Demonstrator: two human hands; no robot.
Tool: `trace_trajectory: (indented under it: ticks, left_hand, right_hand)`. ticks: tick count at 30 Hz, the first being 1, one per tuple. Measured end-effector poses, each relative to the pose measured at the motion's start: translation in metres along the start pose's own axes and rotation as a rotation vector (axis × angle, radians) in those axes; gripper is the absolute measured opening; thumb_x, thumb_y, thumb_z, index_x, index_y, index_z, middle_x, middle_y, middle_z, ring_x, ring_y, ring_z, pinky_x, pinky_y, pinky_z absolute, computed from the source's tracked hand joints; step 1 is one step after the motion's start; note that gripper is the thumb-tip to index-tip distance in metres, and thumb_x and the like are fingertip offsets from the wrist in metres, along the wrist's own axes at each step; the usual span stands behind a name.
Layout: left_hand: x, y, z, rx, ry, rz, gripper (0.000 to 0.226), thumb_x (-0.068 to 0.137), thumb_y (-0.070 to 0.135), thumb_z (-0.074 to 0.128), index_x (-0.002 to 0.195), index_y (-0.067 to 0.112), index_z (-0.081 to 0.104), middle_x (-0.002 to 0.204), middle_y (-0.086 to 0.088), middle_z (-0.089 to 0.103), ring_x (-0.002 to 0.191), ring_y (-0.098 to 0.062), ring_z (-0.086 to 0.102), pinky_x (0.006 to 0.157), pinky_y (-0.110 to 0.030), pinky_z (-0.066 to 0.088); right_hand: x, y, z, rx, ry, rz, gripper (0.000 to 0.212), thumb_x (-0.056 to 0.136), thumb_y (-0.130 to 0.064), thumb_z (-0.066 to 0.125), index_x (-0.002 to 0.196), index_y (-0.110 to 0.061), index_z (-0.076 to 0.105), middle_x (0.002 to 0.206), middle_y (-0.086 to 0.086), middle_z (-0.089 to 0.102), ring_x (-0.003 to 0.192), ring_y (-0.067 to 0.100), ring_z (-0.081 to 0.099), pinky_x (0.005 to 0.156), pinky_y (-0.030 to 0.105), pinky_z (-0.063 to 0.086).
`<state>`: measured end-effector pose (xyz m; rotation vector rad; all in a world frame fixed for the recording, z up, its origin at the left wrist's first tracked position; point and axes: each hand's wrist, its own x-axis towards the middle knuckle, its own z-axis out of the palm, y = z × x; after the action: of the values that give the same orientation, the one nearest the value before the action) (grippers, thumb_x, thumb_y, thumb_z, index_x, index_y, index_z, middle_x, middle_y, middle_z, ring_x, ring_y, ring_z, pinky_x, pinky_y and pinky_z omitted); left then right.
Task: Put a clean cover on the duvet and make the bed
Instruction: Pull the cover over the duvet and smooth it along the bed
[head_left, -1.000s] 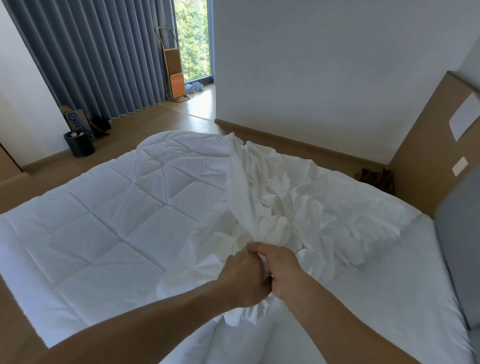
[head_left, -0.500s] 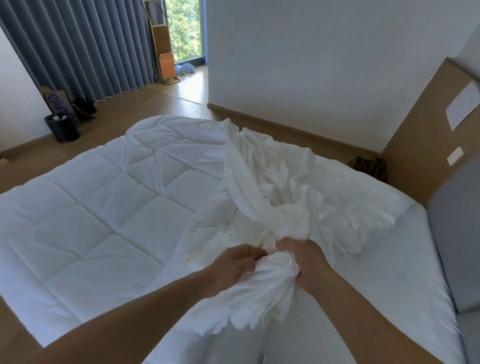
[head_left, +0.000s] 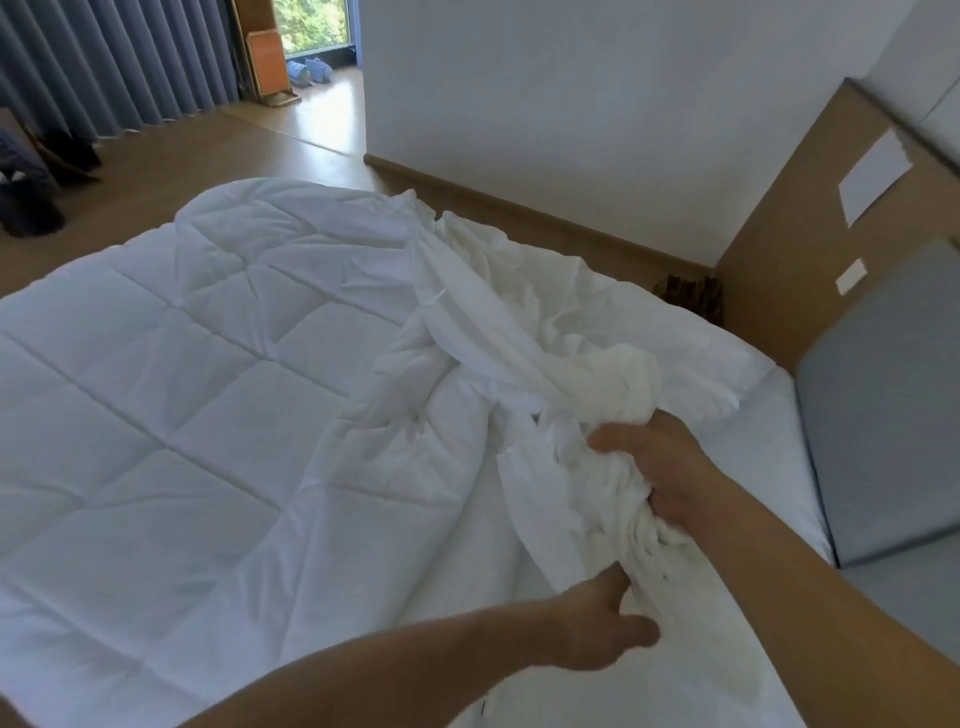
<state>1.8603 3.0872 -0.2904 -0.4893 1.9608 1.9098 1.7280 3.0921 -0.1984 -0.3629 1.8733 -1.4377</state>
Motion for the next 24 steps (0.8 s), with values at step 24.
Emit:
trace_trajectory:
  ticks: [24]
  left_hand:
    - [-0.165,-0.311,-0.186,-0.376,1.178,-0.912,0.070,0.095,0.040,0.051,0.151,0.008,0.025,0.148,-0.020,0.034,0.127,-0.042,0.042,0.095,-0.050,0.042]
  right_hand:
    - [0.008,0.163,0.144,-0.168,-0.206,0.179,0.034,0.061,-0.004,0.083,0.091,-0.013,0.071,0.088,0.007,0.075,0.087,0.028,0.071,0.081,0.044,0.058]
